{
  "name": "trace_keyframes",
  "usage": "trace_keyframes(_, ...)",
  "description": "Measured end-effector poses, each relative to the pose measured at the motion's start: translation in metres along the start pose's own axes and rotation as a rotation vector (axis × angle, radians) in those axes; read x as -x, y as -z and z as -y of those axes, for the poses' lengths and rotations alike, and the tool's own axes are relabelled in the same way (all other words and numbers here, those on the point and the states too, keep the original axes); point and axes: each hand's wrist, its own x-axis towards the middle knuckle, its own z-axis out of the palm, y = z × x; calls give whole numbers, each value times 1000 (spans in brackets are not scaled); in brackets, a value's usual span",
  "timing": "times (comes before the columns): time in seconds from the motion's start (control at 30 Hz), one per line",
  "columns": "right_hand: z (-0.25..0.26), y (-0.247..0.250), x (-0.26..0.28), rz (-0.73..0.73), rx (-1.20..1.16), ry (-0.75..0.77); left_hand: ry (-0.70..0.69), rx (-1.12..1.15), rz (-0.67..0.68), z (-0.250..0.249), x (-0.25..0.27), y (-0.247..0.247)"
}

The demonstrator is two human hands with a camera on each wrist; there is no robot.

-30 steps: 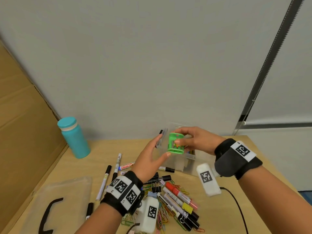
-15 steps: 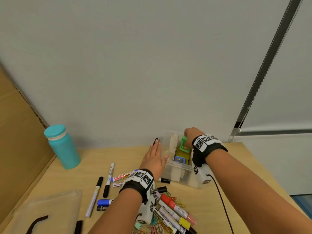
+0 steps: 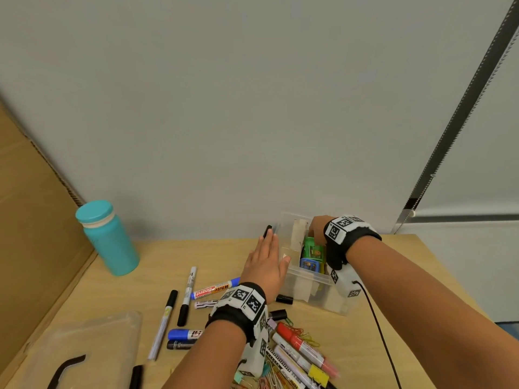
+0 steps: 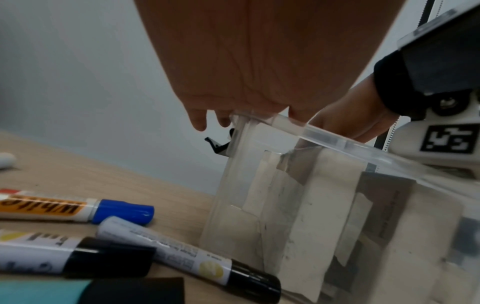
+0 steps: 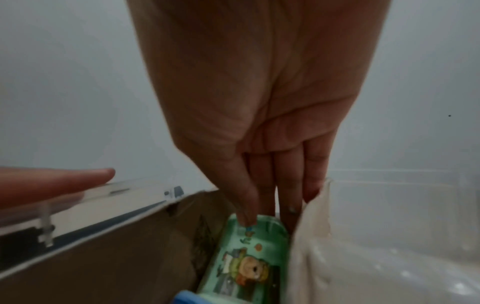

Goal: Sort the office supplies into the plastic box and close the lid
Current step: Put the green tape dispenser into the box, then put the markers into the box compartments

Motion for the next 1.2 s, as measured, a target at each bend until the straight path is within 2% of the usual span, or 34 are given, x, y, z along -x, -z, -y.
trace_keyframes(0.07, 6, 3, 21, 103, -1, -7, 4, 0, 4, -1, 0, 1)
trace_keyframes(0.13, 8, -1, 25, 136, 39, -40, 11, 1, 16, -2, 1, 2)
trace_keyframes(0.27, -35, -52, -101, 4, -94, 12, 25, 1, 41, -3, 0, 4)
trace_keyframes(0.3, -41, -53, -109, -20, -128, 40, 27, 1, 48, -3, 0, 4)
trace_keyframes(0.33, -39, -48, -98, -52, -119, 45, 28, 6, 59, -3, -1, 5)
trace_keyframes(0.37, -28, -37, -61, -98, -126, 15, 29, 18, 70, -3, -1, 5)
trace_keyframes(0.43, 6, -3, 51, -153, -205, 51, 34, 44, 94, -2, -3, 7)
trace_keyframes(0.53, 23, 3, 112, -258, -325, -5, 35, 48, 96, -1, 0, 11)
trace_keyframes(0.67, 34, -19, 149, -432, -515, 123, -2, 170, -54, 1, 31, 21)
trace_keyframes(0.77, 47, -40, 172, -608, -579, 231, 2, 236, -92, 12, 73, 28)
trace_keyframes(0.87, 62, -60, 185, -727, -572, 311, 71, 279, -105, 40, 116, 35)
trace_keyframes(0.97, 82, -72, 196, -845, -549, 430, 180, 193, -77, 78, 144, 45)
trace_keyframes(1.07, 108, -76, 197, -830, -474, 519, 349, 130, -60, 112, 154, 56)
trace_keyframes(1.2, 139, -82, 182, -558, -336, 548, 539, 20, 57, 146, 149, 59)
